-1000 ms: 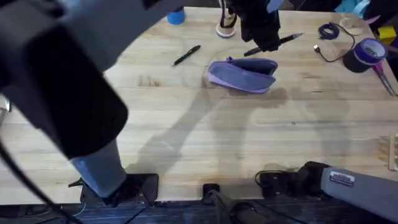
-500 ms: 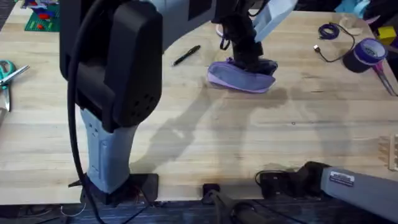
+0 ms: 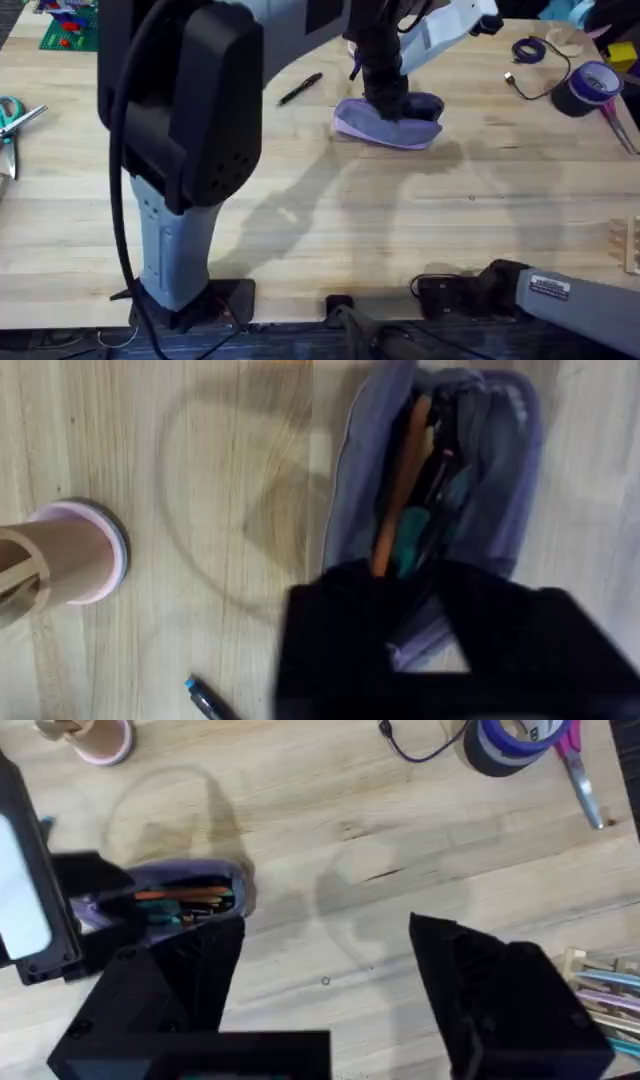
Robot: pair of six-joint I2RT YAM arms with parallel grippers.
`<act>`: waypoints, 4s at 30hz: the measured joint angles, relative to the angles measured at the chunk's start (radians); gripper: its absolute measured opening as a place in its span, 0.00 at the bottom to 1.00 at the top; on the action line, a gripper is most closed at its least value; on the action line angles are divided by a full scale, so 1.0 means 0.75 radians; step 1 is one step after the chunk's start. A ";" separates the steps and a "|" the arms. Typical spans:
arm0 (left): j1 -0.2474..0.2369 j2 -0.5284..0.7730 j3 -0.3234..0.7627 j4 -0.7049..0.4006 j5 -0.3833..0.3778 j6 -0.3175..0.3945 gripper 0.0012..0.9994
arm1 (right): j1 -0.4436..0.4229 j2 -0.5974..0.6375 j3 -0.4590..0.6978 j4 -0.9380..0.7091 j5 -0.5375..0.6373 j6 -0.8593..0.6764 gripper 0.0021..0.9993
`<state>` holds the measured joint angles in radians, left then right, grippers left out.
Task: Unzip the bag, pick up the pens from the table one at a time and place them inside, then zip the bag closed.
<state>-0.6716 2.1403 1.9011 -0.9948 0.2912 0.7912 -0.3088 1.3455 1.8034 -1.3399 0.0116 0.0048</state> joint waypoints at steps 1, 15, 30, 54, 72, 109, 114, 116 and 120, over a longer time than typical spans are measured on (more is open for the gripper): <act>0.000 0.000 0.000 0.000 -0.007 0.003 0.37 | 0.000 0.000 0.000 0.000 0.000 0.000 1.00; 0.013 0.000 0.009 -0.006 0.012 0.006 0.99 | 0.000 0.000 0.000 0.000 0.000 0.000 1.00; 0.352 -0.207 0.126 -0.024 0.103 -0.122 0.99 | 0.000 0.000 0.000 -0.004 0.000 0.000 1.00; 0.621 -0.202 0.127 -0.194 0.035 -0.369 0.99 | 0.000 0.000 0.000 -0.004 0.000 0.000 1.00; 0.620 0.063 0.127 -0.125 0.013 -0.408 0.99 | 0.000 0.000 0.000 -0.004 0.000 0.000 1.00; 0.480 0.261 0.127 -0.086 -0.244 -0.424 1.00 | 0.000 0.000 0.000 -0.004 0.000 0.000 1.00; 0.480 0.260 0.127 -0.090 -0.245 -0.429 0.93 | 0.000 0.000 0.000 -0.004 0.000 0.000 1.00; 0.480 0.260 0.128 -0.096 -0.239 -0.436 0.56 | 0.000 0.000 0.000 -0.004 0.000 0.000 1.00; 0.476 0.260 0.131 -0.106 -0.206 -0.438 0.06 | 0.000 0.000 0.000 -0.004 0.000 0.000 1.00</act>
<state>-0.3149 2.3356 1.9991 -1.0744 0.1365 0.4625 -0.3088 1.3454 1.8034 -1.3432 0.0116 0.0048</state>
